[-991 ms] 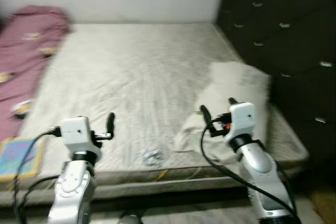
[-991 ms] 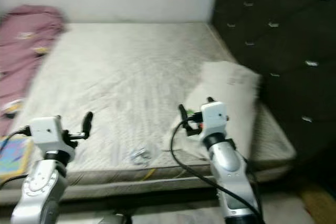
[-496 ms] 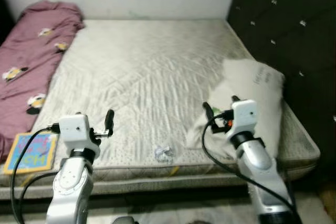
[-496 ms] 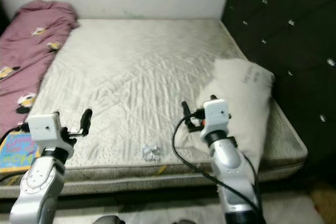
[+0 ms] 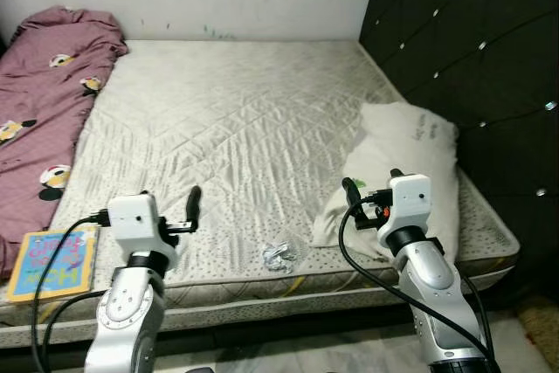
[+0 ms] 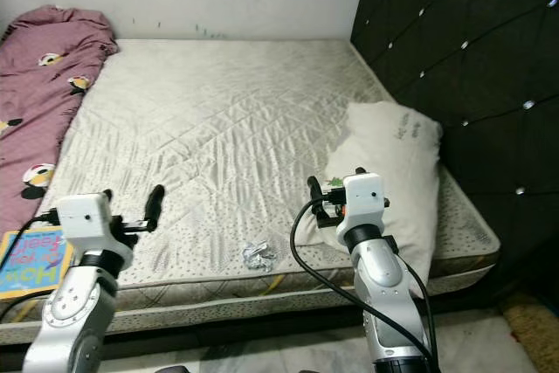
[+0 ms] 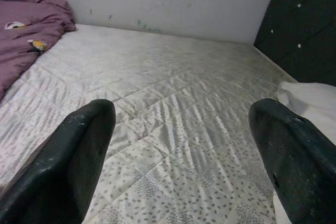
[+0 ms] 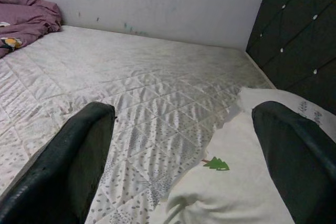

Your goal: Clean up the room

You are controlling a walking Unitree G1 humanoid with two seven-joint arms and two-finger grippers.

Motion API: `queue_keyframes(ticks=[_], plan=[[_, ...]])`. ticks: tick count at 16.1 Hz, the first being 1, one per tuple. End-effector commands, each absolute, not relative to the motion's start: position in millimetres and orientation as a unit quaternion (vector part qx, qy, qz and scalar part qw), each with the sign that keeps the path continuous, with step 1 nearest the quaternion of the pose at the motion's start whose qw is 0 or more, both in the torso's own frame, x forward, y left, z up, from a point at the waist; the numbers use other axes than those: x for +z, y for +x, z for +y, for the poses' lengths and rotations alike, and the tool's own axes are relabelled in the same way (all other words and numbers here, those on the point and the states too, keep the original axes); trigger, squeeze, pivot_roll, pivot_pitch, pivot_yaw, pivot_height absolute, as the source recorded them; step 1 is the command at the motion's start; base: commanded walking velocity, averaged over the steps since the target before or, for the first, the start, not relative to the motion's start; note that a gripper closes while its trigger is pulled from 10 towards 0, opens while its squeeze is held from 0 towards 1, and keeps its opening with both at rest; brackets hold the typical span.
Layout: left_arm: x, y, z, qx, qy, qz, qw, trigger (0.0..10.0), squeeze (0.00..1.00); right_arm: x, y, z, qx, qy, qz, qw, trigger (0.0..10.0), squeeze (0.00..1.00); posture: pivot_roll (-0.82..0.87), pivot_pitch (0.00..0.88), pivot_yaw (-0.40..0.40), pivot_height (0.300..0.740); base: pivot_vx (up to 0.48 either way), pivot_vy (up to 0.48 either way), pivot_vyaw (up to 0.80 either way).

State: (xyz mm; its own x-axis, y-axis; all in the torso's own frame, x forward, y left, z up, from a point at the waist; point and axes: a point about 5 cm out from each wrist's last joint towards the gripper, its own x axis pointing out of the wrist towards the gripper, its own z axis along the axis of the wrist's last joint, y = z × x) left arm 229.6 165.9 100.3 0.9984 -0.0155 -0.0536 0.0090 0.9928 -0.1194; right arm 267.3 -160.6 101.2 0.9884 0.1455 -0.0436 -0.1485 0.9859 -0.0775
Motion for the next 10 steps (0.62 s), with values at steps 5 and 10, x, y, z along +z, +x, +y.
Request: queue_keyframes(ticks=[5,10], plan=[[104.5,229.9,165.2,-0.017,-0.06,0.017,0.998,10.0,0.0,105.7,270.6,-165.0,0.07,-0.049,0.012,0.996,10.0,0.0,0.03,0.0,-0.045,0.74,0.165,0.0,0.0],[104.4,230.9,164.5,-0.019,-0.064,0.015,0.998,10.0,0.0,106.1,271.7,-164.8,0.071,-0.047,0.011,0.996,10.0,0.0,0.02,0.0,-0.046,0.74,0.296,0.0,0.0]])
